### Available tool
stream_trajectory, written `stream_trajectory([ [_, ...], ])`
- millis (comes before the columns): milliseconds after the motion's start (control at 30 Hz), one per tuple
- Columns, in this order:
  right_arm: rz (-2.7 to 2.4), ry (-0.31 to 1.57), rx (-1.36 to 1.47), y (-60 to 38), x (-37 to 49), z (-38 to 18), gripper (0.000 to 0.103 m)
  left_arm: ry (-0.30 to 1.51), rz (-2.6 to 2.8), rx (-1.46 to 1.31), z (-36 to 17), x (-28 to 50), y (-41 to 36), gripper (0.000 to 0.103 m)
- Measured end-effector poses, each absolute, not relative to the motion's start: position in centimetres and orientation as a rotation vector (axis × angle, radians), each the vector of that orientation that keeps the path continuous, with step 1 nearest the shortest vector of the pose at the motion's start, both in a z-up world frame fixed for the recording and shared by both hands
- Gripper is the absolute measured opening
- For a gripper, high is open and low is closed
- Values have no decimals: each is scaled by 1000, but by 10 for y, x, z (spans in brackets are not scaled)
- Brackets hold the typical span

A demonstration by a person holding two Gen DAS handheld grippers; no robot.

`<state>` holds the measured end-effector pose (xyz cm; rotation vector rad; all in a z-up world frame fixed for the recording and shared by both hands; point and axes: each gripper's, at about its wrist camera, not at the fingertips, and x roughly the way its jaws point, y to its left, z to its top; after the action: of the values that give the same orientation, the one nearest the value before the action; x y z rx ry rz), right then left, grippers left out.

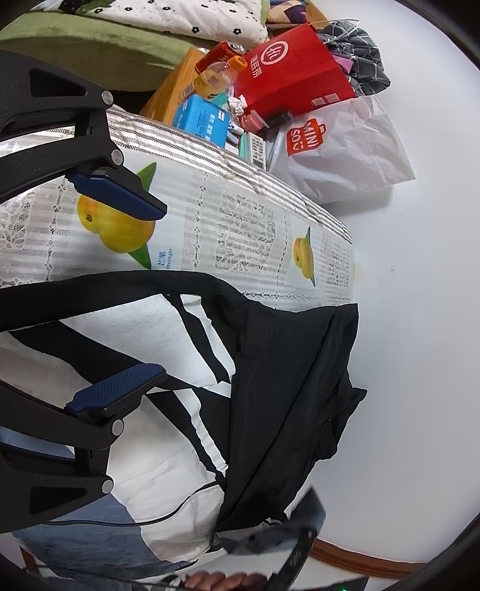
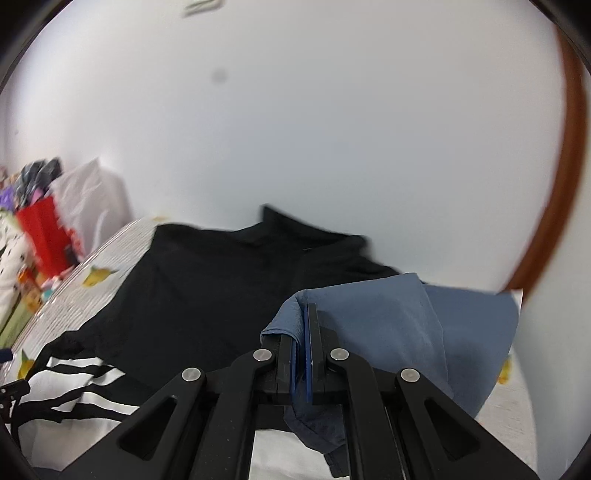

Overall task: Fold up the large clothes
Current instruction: 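Lift the blue sleeve and lay it across the jacket body, open right tool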

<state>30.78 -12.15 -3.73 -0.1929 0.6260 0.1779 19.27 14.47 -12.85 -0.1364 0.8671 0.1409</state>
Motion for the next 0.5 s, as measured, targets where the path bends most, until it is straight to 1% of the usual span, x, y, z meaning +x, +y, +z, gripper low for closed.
stream_trajectory([
  [233,234,695,-198,-81,326,-71,3,883,141,-144,-131,193,149,78],
  [300,229,699,-212,-75,334,-80,9,884,145,-144,-131,193,150,78],
  [333,216,704,-220,-76,333,-82,21,885,147,-146,-131,193,151,78],
  [367,207,708,-221,-77,337,-84,36,886,148,-148,-130,193,151,78],
  [400,199,708,-216,-81,335,-84,43,886,147,-151,-129,193,151,78],
  [433,184,717,-208,-87,334,-84,59,886,146,-151,-129,193,150,78],
  [467,173,733,-201,-94,331,-84,72,885,145,-147,-127,193,148,78],
  [500,175,746,-193,-100,328,-85,75,882,142,-142,-125,194,146,78],
])
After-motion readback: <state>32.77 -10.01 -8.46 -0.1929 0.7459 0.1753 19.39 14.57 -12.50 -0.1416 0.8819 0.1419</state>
